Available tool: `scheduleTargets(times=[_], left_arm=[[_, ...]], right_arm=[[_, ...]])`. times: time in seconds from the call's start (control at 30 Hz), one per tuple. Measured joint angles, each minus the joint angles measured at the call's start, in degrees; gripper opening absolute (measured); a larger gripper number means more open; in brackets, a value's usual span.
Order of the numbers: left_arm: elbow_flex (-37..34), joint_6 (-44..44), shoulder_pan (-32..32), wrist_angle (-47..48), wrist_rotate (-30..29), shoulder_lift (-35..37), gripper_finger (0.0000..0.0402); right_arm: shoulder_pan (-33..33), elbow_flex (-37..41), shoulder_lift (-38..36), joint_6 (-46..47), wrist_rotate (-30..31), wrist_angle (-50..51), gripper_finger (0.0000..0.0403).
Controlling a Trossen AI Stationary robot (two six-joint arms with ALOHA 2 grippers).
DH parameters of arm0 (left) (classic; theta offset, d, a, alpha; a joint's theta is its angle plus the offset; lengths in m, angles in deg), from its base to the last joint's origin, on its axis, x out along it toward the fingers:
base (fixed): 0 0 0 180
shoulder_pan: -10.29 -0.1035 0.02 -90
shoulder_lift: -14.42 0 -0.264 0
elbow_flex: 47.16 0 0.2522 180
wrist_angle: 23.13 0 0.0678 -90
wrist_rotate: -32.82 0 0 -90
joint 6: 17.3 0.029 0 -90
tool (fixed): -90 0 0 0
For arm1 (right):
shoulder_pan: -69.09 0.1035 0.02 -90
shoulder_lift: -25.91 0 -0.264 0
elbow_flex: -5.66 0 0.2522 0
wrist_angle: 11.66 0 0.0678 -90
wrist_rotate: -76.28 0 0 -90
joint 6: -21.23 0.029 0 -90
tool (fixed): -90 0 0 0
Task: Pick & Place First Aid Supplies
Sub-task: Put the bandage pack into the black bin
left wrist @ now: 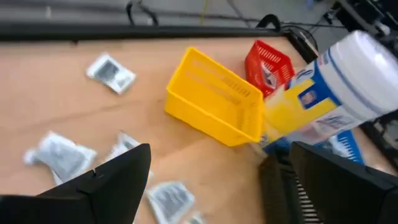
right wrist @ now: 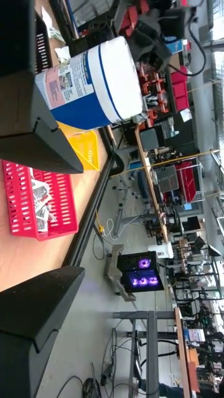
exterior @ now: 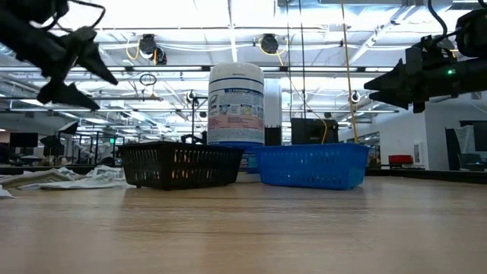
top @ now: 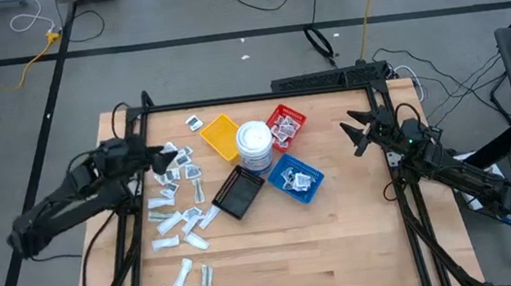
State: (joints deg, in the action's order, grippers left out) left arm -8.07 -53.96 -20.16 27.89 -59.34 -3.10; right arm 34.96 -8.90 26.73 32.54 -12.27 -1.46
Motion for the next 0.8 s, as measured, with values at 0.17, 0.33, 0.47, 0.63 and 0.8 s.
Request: scheduleTargets(times=[0.17,0.33,0.47,0.63,0.8], left_arm=[[8.6,-11.9,6.8,4.4,-2.5,-12.8,0.0392],[15.7,-23.6,12.5,9.6,-3.8,-24.2,0.0392],[19.9,-32.3,16.4,12.0,-3.6,-30.9,0.0392],[24.1,-40.7,20.1,17.9,0.3,-38.5,0.0392],[25.0,-45.1,22.5,20.0,5.1,-44.9,0.0392]], right_arm=[[0.0,0.0,0.0,0.0,0.0,0.0,0.0254],[0.0,0.0,0.0,0.0,0.0,0.0,0.0254],[0.0,0.0,0.0,0.0,0.0,0.0,0.0254],[0.0,0.0,0.0,0.0,0.0,0.0,0.0254],[0.0,0.0,0.0,0.0,0.0,0.0,0.0254]])
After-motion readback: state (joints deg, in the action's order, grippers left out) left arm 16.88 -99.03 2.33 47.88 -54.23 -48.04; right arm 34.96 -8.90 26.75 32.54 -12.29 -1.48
